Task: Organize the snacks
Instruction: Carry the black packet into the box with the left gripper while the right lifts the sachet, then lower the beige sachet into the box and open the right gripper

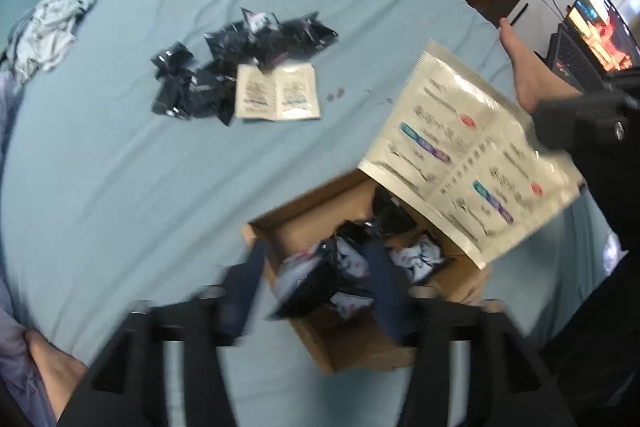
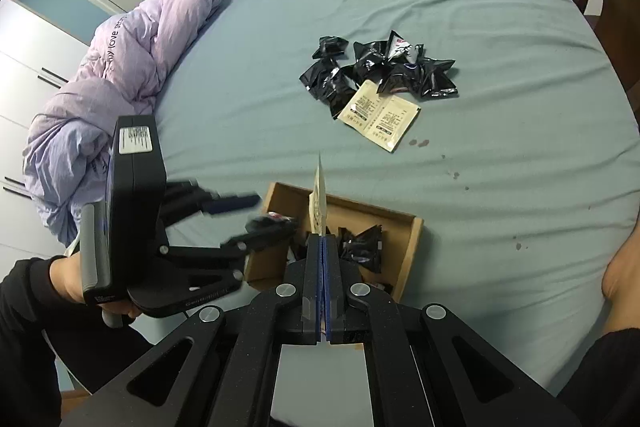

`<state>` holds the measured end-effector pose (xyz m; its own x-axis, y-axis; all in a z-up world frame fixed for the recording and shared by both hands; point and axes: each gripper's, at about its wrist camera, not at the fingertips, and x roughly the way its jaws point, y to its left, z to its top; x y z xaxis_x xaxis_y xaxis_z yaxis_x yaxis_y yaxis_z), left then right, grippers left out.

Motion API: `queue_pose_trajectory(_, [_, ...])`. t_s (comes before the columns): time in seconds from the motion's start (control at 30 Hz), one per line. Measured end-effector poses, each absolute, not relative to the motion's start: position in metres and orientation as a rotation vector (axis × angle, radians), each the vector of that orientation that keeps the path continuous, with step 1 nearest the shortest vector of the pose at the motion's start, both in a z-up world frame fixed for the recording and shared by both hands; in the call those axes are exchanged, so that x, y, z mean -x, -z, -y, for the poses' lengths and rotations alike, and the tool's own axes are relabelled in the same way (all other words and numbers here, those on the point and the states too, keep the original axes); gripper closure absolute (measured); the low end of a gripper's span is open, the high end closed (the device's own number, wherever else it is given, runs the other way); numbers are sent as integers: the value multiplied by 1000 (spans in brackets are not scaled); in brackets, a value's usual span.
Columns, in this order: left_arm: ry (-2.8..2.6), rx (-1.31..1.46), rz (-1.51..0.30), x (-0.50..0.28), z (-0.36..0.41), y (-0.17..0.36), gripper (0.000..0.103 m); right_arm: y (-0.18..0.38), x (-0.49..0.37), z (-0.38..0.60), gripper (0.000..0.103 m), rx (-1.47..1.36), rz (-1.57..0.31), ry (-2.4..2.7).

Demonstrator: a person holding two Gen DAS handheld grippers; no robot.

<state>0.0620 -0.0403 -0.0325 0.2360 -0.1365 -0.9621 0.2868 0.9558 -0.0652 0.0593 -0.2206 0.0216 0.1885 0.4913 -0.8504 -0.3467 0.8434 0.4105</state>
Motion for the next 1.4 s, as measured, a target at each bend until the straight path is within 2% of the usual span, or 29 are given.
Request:
queue_pose_trajectory(0.03, [280,-138,-1285,-62,39,31,29,-21,-58,220,103,-136,-1250,-594])
queue_pose_trajectory(0.07, [264,-137,-1268,-62,37,28,24,-20,-57,218,103,-132,-1259,-602])
queue_pose_trajectory(0.73, [133,-116,-1251,-76,6,28,24,39,-54,154,103,51,-1375,-643])
queue_pose_trajectory(0.9, [142,-121,-1244,-74,7,25,24,45,-67,154,103,22,-1367,-626])
queue_pose_trajectory(1.13, [125,-121,-1244,-76,5,26,24,67,-81,161,101,34,-1455,-535])
queue_pose_trajectory(1.23, [108,-114,-1238,-77,4,25,24,66,-91,167,92,25,-1476,-457])
queue_pose_trajectory(1.27, [107,-109,-1235,-78,4,24,24,63,-94,171,84,-1,-1462,-440])
queue_pose_trajectory(1.3, [103,-103,-1230,-79,3,23,24,59,-97,176,71,-28,-1442,-424])
queue_pose_trajectory(1.33, [100,-101,-1227,-79,3,22,24,56,-98,179,63,-41,-1428,-417])
queue_pose_trajectory(1.37, [96,-98,-1224,-81,3,21,24,52,-100,182,46,-57,-1408,-412])
queue_pose_trajectory(1.4, [94,-93,-1221,-82,2,20,24,48,-101,183,37,-67,-1387,-408])
